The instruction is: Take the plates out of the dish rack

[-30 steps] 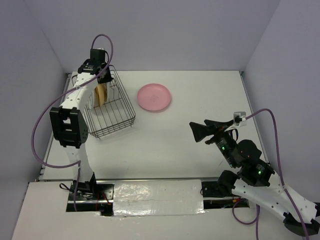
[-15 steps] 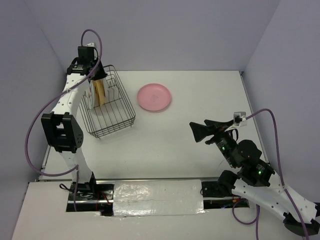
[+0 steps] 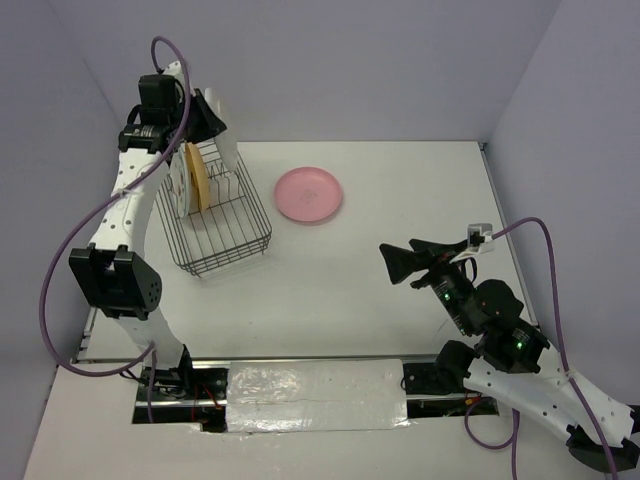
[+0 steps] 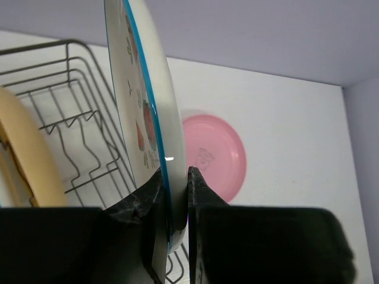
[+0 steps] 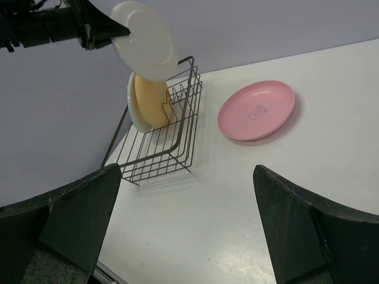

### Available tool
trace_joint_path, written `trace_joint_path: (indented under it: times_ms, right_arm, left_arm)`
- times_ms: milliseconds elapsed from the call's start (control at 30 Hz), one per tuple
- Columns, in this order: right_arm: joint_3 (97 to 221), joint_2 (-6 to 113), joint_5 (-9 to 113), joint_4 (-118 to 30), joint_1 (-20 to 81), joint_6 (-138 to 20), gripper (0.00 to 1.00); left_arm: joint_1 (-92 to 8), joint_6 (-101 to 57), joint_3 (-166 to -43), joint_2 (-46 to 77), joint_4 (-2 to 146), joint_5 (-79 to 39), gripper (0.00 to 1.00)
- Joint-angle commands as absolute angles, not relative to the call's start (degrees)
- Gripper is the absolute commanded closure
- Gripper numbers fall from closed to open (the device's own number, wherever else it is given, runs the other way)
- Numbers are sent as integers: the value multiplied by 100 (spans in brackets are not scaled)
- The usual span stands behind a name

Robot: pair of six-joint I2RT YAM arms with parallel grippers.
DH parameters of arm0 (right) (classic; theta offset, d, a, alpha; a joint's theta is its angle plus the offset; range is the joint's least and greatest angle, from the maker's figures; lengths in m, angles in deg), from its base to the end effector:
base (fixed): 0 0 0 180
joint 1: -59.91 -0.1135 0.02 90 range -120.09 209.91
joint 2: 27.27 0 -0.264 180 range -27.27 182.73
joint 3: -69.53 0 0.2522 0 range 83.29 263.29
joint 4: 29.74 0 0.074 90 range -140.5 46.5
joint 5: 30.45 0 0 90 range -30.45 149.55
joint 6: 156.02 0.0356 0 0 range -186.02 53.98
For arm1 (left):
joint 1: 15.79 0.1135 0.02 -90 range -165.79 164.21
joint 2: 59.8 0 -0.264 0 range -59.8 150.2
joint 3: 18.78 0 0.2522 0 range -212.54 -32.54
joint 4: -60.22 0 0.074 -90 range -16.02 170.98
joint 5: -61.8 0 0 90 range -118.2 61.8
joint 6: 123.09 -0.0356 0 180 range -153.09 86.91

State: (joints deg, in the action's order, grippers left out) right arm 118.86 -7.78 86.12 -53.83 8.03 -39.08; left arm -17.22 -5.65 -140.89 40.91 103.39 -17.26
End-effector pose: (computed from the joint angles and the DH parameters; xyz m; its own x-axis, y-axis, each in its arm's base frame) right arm 0.0713 0.0651 0.3377 -0.1392 0.4790 -0.8667 -0.4104 0.7686 0.4907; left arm 0.4048 -0.0169 0.4245 -0.4215 -0.4421 -0.7918 0.0073 0.8715 -0.4904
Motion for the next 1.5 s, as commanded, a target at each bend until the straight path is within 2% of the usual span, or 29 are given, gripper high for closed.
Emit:
trace_joint_path:
  times_ms: [0,167,267,467,567,700,833,900,1100,1233,1467]
  right_arm:
    - [12108,-767,8733,-5282,788,-4062,0]
    - [12178,-846,9082,-5413,788,-3729,0]
    - [12432,-645,9479,-5861,788,-3230,0]
    - [13066,-249,9611,-6468,788,-3034,0]
    - [13101,-240,9901,-6670,797,-2780,0]
    - [13504,-29,10165,-7285,797,-2025,0]
    - [13734,207,10051,-7723,806,-1454,1]
    - [13918,479,9990,-7952,797,-1338,6]
    - [14270,981,9770,-8578,814,-758,6]
    - [14253,1026,9551,-8534,981,-670,8]
    - [13859,991,8927,-8192,1175,-599,9]
  left_arm:
    - [-1737,-461,-14557,3548,9517,-1301,100]
    - [-2114,-803,-14837,3468,9788,-1114,100]
    - [-2825,-1251,-15040,3469,10149,-1685,100]
    - [-4311,-1797,-14654,3179,9991,-2477,100]
    - [-5170,-1929,-14023,2907,9623,-2774,100]
    - [-5990,-2315,-12479,2450,8683,-3329,100]
    - [-7059,-2877,-11841,2387,8295,-3855,100]
    - [-7405,-3097,-11614,2431,8129,-4391,100]
    - [-8424,-3247,-10725,2264,6925,-5217,100]
    - [-8907,-4046,-10365,2186,6399,-5614,100]
    - [-9146,-4346,-9100,1369,5220,-5905,100]
